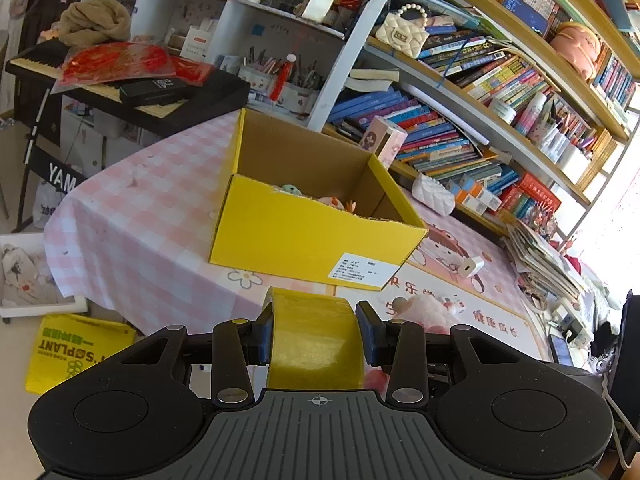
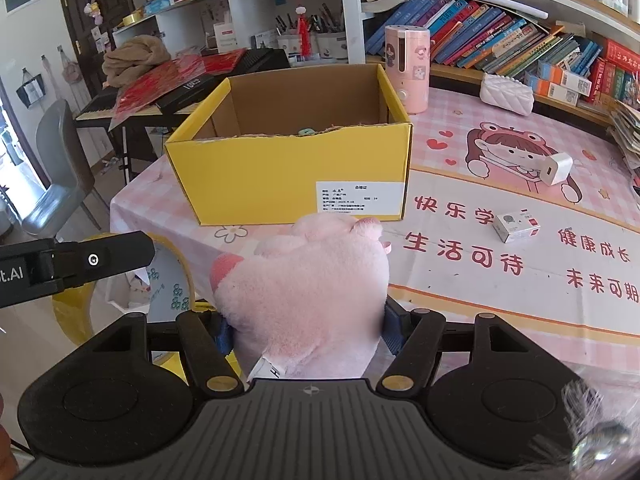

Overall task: Organize objects
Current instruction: 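Lift and carry the tape roll and pink pig over the yellow box with both grippers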

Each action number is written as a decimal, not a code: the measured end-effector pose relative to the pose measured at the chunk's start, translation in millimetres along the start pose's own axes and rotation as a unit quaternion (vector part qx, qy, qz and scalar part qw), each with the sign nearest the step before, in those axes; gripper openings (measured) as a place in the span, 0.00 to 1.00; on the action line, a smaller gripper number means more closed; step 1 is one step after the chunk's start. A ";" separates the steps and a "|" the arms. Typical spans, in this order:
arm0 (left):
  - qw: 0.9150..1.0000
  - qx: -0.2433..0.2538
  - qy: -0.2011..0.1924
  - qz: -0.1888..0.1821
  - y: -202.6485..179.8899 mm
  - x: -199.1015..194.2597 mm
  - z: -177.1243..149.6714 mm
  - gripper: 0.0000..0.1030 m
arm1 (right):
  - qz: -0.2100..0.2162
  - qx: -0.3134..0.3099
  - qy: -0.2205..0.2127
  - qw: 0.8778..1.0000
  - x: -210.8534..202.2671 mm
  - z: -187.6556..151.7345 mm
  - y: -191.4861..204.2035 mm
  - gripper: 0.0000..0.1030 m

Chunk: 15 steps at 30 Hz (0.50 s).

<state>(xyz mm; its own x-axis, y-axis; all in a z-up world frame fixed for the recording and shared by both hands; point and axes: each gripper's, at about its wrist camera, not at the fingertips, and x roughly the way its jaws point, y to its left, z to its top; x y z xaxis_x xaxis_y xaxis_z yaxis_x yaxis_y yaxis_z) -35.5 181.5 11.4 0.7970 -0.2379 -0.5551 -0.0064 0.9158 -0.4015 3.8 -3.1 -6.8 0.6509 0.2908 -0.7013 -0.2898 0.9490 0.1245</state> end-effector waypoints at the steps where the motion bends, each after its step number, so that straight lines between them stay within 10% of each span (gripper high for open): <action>1: 1.000 0.002 -0.001 -0.001 0.0 -0.4 0.3 0.37 | -0.001 0.001 -0.001 1.000 -0.1 0.1 0.6 0.63; 15: 0.999 0.018 -0.033 -0.006 -4.8 -2.6 19.2 0.37 | 0.000 -0.024 -0.024 0.999 -4.7 14.8 5.6 0.63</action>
<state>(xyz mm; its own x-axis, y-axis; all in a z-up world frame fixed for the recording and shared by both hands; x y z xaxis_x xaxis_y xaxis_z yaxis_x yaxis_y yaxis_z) -25.9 184.0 28.7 0.8354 -0.2281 -0.5001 0.0240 0.9241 -0.3815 9.4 2.7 7.6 0.6831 0.2972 -0.6671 -0.3224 0.9424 0.0898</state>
